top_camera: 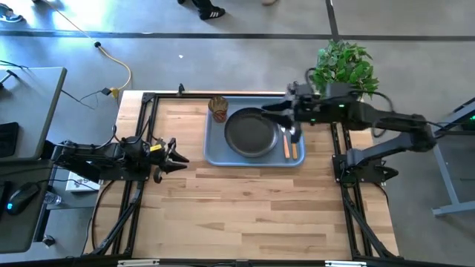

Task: Pick and place plate/cup/fork/spoon on tray
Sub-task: Return to Home Position

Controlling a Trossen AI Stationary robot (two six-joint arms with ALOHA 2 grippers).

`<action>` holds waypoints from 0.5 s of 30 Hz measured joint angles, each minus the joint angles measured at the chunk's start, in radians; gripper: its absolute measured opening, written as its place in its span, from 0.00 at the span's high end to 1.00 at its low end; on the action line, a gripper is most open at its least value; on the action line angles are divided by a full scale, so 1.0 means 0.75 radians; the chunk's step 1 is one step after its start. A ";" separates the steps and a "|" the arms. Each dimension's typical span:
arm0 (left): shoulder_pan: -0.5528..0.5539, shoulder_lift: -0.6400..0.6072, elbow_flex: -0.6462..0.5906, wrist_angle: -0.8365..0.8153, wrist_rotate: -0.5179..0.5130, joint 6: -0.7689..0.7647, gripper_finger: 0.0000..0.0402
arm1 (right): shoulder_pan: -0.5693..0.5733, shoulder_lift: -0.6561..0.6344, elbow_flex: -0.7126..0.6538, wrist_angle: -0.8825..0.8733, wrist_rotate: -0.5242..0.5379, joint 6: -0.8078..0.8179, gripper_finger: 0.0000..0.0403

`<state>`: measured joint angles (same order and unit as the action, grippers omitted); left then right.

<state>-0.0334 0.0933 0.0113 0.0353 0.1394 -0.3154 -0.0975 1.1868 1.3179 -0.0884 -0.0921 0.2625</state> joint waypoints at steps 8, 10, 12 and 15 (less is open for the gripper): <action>0.000 0.000 0.000 0.000 0.000 0.040 0.74 | 0.000 -0.333 -0.408 0.011 0.274 -0.135 0.76; 0.000 0.000 0.001 0.000 0.000 0.040 0.74 | -0.001 -0.411 -0.556 0.063 0.385 -0.099 0.76; 0.000 0.000 0.001 0.000 0.000 0.041 0.74 | -0.001 -0.489 -0.688 0.110 0.435 -0.076 0.76; 0.000 0.000 0.001 0.000 -0.001 0.041 0.74 | -0.001 -0.614 -0.873 0.199 0.439 -0.071 0.76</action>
<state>-0.0334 0.0933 0.0116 0.0353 0.1390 -0.2847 -0.0978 0.7263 0.6633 0.0609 0.2375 0.2091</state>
